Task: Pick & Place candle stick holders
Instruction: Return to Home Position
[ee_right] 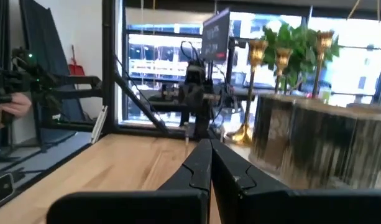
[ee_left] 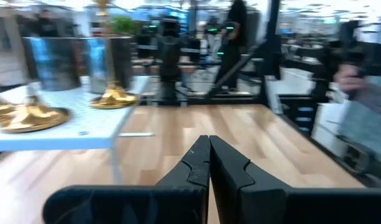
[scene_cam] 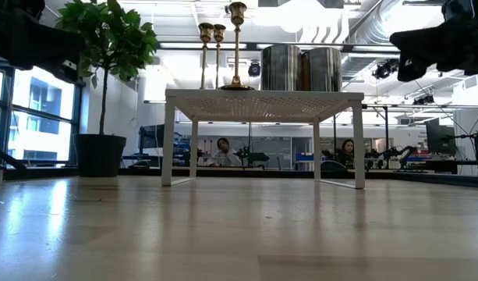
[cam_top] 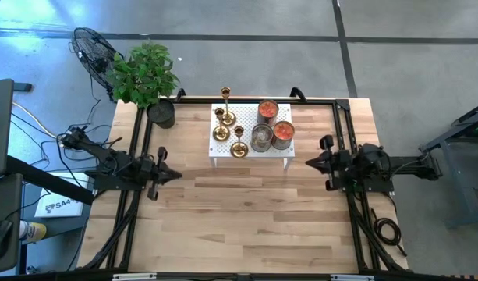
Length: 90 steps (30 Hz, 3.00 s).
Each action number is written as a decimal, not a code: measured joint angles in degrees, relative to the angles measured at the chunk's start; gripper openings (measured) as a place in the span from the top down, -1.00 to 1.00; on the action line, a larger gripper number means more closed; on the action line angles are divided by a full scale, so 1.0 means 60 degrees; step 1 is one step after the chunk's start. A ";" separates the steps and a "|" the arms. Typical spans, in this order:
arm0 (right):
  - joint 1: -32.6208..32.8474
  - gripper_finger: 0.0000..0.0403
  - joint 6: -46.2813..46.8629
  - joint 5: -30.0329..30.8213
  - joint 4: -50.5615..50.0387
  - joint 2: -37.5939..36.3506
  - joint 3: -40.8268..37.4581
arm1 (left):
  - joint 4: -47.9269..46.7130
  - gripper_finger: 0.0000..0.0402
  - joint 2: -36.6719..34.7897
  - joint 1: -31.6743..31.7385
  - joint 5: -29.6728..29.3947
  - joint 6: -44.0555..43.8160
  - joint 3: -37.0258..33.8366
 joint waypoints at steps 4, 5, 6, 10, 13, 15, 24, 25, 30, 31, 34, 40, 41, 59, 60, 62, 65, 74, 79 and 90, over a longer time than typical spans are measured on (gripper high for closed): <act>0.0000 1.00 0.0319 0.0739 -0.0584 0.0000 0.0000 | 0.0018 1.00 0.0000 0.0000 -0.0838 -0.0002 0.0000; 0.0000 1.00 0.0413 0.0978 -0.0714 0.0000 0.0000 | 0.0017 1.00 0.0000 0.0000 -0.0951 -0.0002 0.0000; 0.0000 1.00 0.0496 0.1202 -0.0823 0.0000 0.0000 | 0.0017 1.00 0.0001 0.0000 -0.1012 -0.0002 0.0000; 0.0000 1.00 0.0523 0.1431 -0.1000 0.0000 0.0000 | 0.0017 1.00 0.0000 0.0000 -0.1074 -0.0005 0.0000; 0.0000 1.00 0.0489 0.1425 -0.0988 0.0000 0.0000 | 0.0014 1.00 0.0000 -0.0003 -0.1071 -0.0005 0.0000; 0.0000 1.00 0.0480 0.1431 -0.0989 0.0000 0.0000 | 0.0014 1.00 0.0004 0.0000 -0.1071 -0.0005 0.0000; 0.0000 1.00 0.0516 0.1431 -0.1000 0.0000 0.0000 | 0.0014 1.00 0.0000 0.0000 -0.1071 -0.0006 0.0000; 0.0000 1.00 0.0516 0.1431 -0.1000 0.0000 0.0000 | 0.0017 1.00 0.0003 -0.0001 -0.1071 -0.0006 0.0000; 0.0000 1.00 0.0516 0.1431 -0.1004 0.0000 0.0000 | 0.0015 1.00 0.0002 0.0000 -0.1071 -0.0009 0.0000; 0.0000 1.00 0.0516 0.1431 -0.1007 0.0000 0.0000 | 0.0017 1.00 0.0004 0.0000 -0.1071 -0.0009 0.0000; 0.0000 1.00 0.0516 0.1431 -0.1007 0.0000 0.0000 | 0.0014 1.00 0.0000 0.0000 -0.1071 -0.0009 0.0000; 0.0000 1.00 0.0520 0.1431 -0.1007 0.0000 0.0000 | 0.0017 1.00 0.0000 0.0000 -0.1071 -0.0009 0.0000; 0.0000 1.00 0.0520 0.1431 -0.1007 0.0000 0.0000 | 0.0017 1.00 0.0000 0.0000 -0.1071 -0.0009 0.0000; 0.0000 1.00 0.0520 0.1431 -0.1011 0.0000 0.0000 | 0.0017 1.00 0.0000 0.0000 -0.1071 -0.0013 0.0000; 0.0000 1.00 0.0520 0.1433 -0.1011 0.0000 0.0000 | 0.0016 1.00 0.0000 0.0000 -0.1071 -0.0013 0.0000; 0.0000 1.00 0.0520 0.1432 -0.1011 0.0000 0.0000 | 0.0017 1.00 0.0001 0.0000 -0.1071 -0.0013 0.0000; 0.0000 1.00 0.0520 0.1431 -0.1011 0.0000 0.0000 | 0.0017 1.00 0.0000 -0.0004 -0.1071 -0.0013 0.0000; 0.0000 1.00 0.0520 0.1433 -0.1011 0.0000 0.0000 | 0.0017 1.00 0.0000 -0.0004 -0.1071 -0.0013 0.0000; 0.0000 1.00 0.0520 0.1432 -0.1011 0.0000 -0.0003 | 0.0017 1.00 0.0000 0.0000 -0.1071 -0.0013 0.0000; 0.0000 1.00 0.0523 0.1431 -0.1011 0.0000 0.0000 | 0.0017 1.00 0.0000 0.0000 -0.1071 -0.0013 0.0000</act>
